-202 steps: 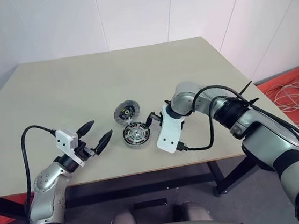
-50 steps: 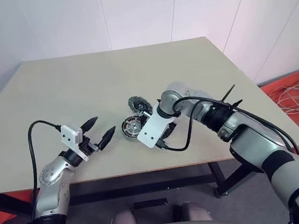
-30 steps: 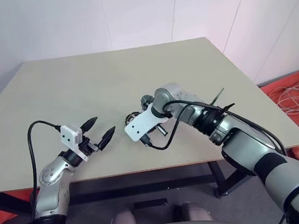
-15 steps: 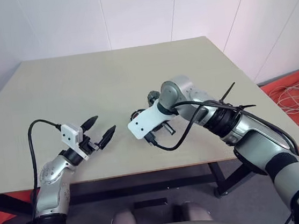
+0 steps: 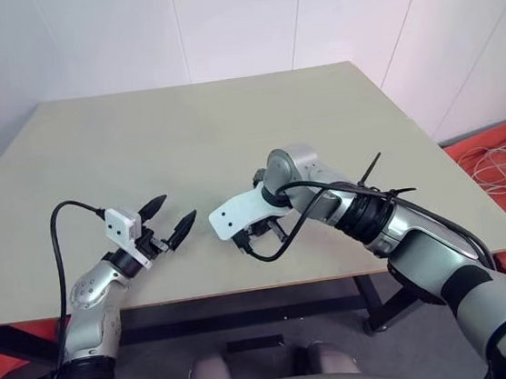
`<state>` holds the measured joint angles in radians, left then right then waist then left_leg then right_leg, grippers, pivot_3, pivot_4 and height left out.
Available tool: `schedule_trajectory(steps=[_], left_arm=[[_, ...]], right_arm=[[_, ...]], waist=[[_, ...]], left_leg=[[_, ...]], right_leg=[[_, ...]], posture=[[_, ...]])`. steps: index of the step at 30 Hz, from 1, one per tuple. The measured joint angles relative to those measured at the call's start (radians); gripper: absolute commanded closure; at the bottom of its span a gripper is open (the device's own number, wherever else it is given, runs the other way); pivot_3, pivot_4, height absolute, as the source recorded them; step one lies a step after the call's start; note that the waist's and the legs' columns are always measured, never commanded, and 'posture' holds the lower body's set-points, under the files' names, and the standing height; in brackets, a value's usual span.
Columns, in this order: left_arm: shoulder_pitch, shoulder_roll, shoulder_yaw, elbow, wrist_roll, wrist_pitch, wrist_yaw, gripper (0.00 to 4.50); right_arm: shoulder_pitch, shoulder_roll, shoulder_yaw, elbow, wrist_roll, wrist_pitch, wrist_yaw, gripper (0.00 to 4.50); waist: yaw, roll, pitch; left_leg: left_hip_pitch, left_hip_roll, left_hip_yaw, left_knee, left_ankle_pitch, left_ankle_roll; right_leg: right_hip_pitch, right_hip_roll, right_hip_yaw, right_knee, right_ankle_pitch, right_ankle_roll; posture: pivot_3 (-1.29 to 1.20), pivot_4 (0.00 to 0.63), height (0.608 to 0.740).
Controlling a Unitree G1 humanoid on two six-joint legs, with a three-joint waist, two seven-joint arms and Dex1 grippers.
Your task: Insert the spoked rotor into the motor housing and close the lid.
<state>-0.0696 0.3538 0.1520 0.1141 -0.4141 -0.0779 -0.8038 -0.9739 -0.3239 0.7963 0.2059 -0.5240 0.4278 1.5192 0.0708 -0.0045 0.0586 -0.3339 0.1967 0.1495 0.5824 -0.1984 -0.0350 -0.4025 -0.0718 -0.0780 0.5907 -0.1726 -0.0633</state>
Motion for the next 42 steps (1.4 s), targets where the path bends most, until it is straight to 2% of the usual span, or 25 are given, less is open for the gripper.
schedule_trajectory(steps=[2,7,15,25,30,34,37,42], left_arm=[[-0.002,-0.002,-0.001,0.001,0.001,-0.001,0.000,0.00],[-0.002,-0.006,-0.003,0.002,0.001,-0.001,0.000,0.00],[-0.002,-0.011,-0.004,0.002,0.003,-0.001,0.001,0.00],[-0.002,-0.014,-0.007,0.004,0.004,-0.002,-0.001,0.00],[-0.005,-0.014,-0.008,0.010,0.004,-0.002,-0.007,0.00],[-0.007,-0.010,-0.008,0.012,0.003,-0.002,-0.012,0.00],[-0.007,-0.004,-0.007,0.010,0.003,-0.001,-0.020,0.00],[0.041,0.044,0.007,-0.013,-0.001,0.001,-0.044,0.00]], right_arm=[[0.000,0.004,0.000,0.001,0.000,0.003,-0.008,4.49],[-0.004,0.015,0.000,0.006,0.000,0.016,-0.020,2.91],[-0.027,0.025,0.000,0.008,0.000,0.051,-0.015,0.08],[-0.069,-0.028,-0.025,-0.213,0.101,0.173,0.031,0.03],[-0.120,-0.037,-0.131,-0.271,0.264,0.291,0.034,0.03],[-0.175,-0.004,-0.305,-0.243,0.406,0.384,-0.012,0.03],[-0.229,0.016,-0.508,-0.129,0.486,0.423,-0.160,0.60],[-0.146,-0.064,-0.746,0.067,0.521,0.391,-0.424,2.29]], waist=[[0.000,0.000,0.000],[0.000,0.000,0.000],[0.000,0.000,0.000],[0.000,0.000,0.000],[0.001,0.000,0.000],[0.002,0.000,0.000],[0.004,-0.001,-0.001],[0.018,-0.003,-0.002]], left_leg=[[0.000,0.000,0.000,0.000,0.000,0.000],[0.001,0.000,0.000,0.000,0.000,0.000],[0.001,0.000,0.000,0.000,0.000,0.000],[0.001,0.000,0.000,0.000,0.000,0.000],[0.002,0.000,0.000,0.000,0.000,-0.001],[0.002,0.000,0.000,0.000,0.001,-0.001],[0.003,0.000,0.000,0.000,0.001,-0.001],[0.002,-0.002,0.001,0.001,0.001,-0.001]], right_leg=[[0.000,0.000,0.000,0.000,0.000,0.000],[0.001,0.000,0.000,0.000,0.000,0.000],[0.001,0.000,0.000,0.000,0.000,0.000],[0.001,0.000,0.000,0.000,0.000,0.000],[0.002,0.000,0.000,0.000,0.000,0.000],[0.001,0.000,0.000,0.000,0.000,0.000],[0.002,0.000,0.000,0.000,0.000,0.000],[0.004,-0.001,0.000,-0.002,0.000,0.001]], posture=[[0.00,0.000,0.740],[0.00,0.000,0.740],[0.00,0.000,0.740],[0.00,0.000,0.740],[0.00,0.000,0.740],[0.00,0.000,0.740],[0.00,0.000,0.740],[0.00,0.000,0.740]])
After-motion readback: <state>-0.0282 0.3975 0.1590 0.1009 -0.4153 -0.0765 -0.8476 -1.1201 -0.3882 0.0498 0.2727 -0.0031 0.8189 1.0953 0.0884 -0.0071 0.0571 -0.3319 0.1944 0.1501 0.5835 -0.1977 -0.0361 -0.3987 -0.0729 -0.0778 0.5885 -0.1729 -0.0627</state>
